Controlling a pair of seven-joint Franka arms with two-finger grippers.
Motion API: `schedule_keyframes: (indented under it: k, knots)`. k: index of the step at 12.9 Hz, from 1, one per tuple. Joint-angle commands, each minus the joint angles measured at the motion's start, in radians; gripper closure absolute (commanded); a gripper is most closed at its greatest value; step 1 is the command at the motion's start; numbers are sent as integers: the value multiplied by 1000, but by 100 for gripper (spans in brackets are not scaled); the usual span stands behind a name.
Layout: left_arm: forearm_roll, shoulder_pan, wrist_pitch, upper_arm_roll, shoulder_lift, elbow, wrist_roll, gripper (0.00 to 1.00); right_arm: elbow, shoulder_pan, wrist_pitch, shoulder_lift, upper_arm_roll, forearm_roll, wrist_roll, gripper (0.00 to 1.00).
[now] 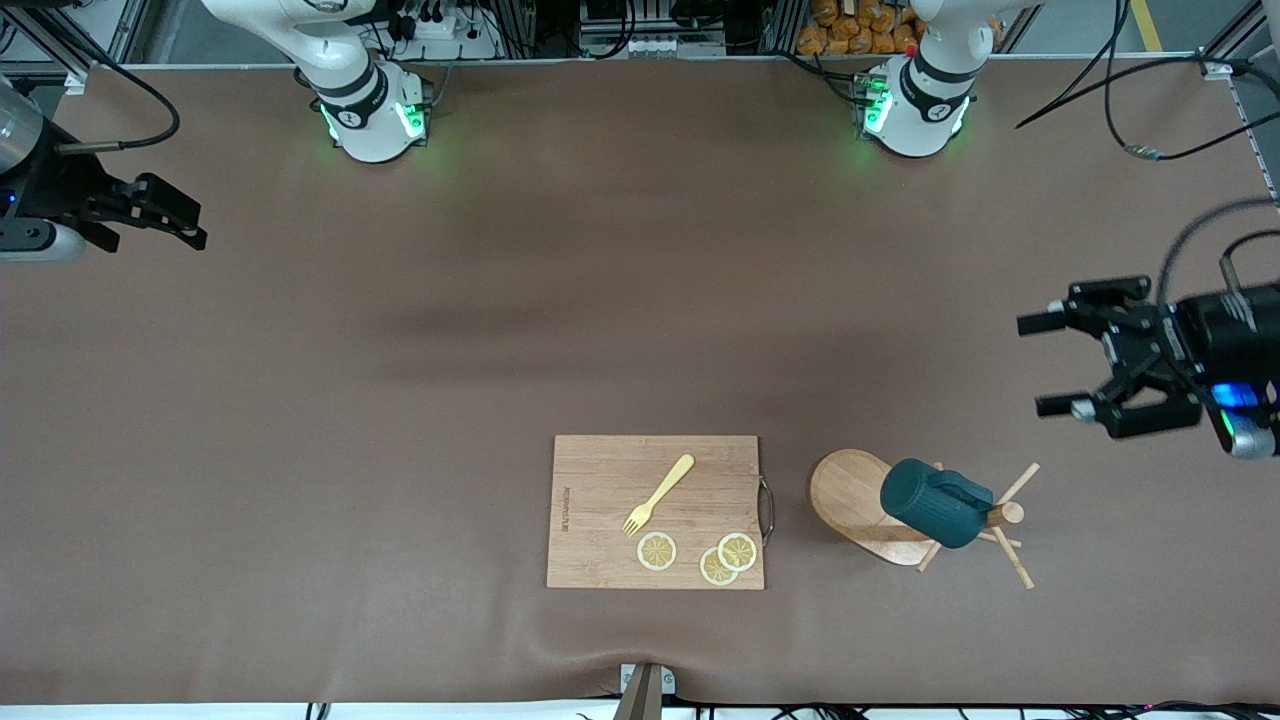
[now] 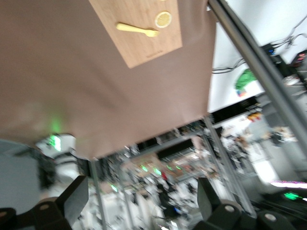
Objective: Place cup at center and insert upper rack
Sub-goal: 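Open the left gripper and withdraw it from the mug tree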
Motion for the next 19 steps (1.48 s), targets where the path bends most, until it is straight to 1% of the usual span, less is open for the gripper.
schedule_keyframes:
  k: [1,3,5,8,9,10,11,12,13,15,16,17,19]
  knots:
    - [161,0,-49,-60,-105,-42,25,0,-17,-2,-3,-25,1,11,4,0]
    - [282,0,-87,-116,-153,-48,52,0,-17,1,0,-25,2,11,4,0]
    - [397,0,-94,-168,-173,-49,56,0,-17,1,1,-26,2,11,4,0]
    - [541,0,-124,-212,-176,-49,66,0,-17,1,6,-25,4,11,7,0]
    - [611,5,-141,-245,-182,-49,89,0,-17,-1,1,-25,4,11,7,0]
    - [664,5,-159,-248,-201,-60,156,0,-17,-2,0,-26,2,11,5,0]
    - [695,-9,-169,-216,-227,-86,243,0,-17,-4,0,-26,1,11,4,0]
    - [734,-58,-169,-144,-253,-120,341,0,-17,-1,0,-26,1,11,4,0]
    - [759,-108,-169,-57,-259,-132,440,0,-17,-1,0,-26,2,11,4,0]
    - [788,-171,-170,78,-268,-140,610,0,-16,2,1,-25,2,11,4,0]
    - [816,-199,-169,130,-268,-145,693,0,-16,2,0,-26,4,11,4,0]
    - [840,-217,-164,169,-274,-157,742,0,-16,2,-2,-26,4,11,4,0]
    - [885,-251,-128,191,-294,-198,757,0,-16,-2,-2,-26,1,11,1,0]
